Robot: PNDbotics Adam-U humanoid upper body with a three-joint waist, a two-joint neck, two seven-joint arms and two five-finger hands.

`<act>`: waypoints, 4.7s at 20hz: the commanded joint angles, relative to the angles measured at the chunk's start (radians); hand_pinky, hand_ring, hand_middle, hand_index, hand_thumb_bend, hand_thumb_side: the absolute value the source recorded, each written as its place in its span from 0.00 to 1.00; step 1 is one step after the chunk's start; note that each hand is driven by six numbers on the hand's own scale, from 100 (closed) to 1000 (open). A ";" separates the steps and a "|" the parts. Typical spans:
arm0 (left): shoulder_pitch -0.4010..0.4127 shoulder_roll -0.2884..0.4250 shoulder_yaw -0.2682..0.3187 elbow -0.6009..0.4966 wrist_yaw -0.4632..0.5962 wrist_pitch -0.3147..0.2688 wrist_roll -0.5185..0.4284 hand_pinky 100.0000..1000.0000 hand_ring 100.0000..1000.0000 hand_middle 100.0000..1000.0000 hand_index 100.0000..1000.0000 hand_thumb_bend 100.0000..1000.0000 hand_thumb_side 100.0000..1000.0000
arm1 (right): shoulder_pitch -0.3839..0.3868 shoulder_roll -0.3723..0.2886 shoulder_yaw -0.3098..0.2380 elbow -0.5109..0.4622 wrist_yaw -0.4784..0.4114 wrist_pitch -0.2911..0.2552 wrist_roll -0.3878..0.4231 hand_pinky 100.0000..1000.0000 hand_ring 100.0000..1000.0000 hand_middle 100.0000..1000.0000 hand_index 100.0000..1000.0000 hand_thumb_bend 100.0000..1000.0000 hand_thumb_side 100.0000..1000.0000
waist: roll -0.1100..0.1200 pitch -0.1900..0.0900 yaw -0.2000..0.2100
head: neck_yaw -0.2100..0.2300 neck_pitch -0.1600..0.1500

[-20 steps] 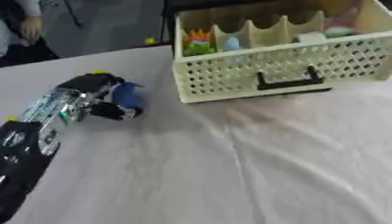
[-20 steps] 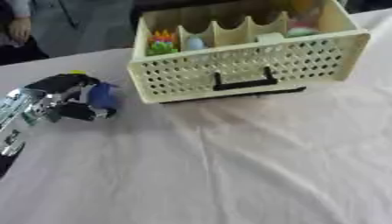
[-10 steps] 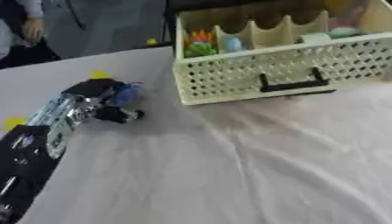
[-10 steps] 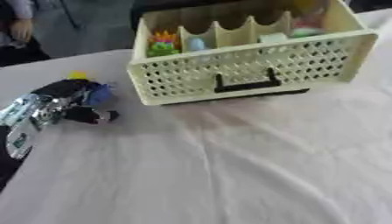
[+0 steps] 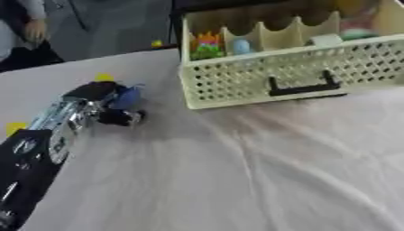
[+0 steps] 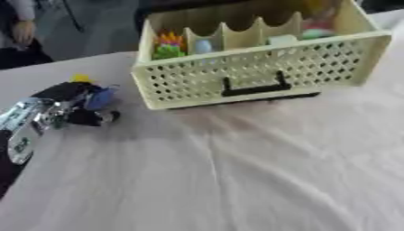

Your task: Pick up objects from table and place into drawer.

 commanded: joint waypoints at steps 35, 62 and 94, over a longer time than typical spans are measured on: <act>-0.003 0.027 -0.009 -0.028 -0.137 0.029 0.188 0.29 0.42 0.61 0.71 0.00 0.60 | 0.017 -0.001 -0.012 -0.015 -0.023 0.008 -0.020 0.43 0.41 0.38 0.66 0.06 0.48 | -0.006 -0.039 0.003 | 0.004 0.000; -0.041 0.093 0.007 -0.461 0.324 0.128 0.068 0.19 0.40 0.58 0.68 0.00 0.64 | 0.054 -0.014 -0.014 -0.015 -0.022 0.020 -0.025 0.42 0.42 0.39 0.66 0.05 0.47 | -0.006 -0.144 0.038 | -0.039 0.055; -0.231 -0.164 -0.044 -0.303 0.548 0.077 0.302 0.17 0.42 0.61 0.72 0.00 0.69 | -0.028 0.050 0.018 -0.015 -0.051 0.012 0.016 0.43 0.41 0.38 0.65 0.06 0.46 | 0.076 -0.095 -0.129 | 0.098 -0.004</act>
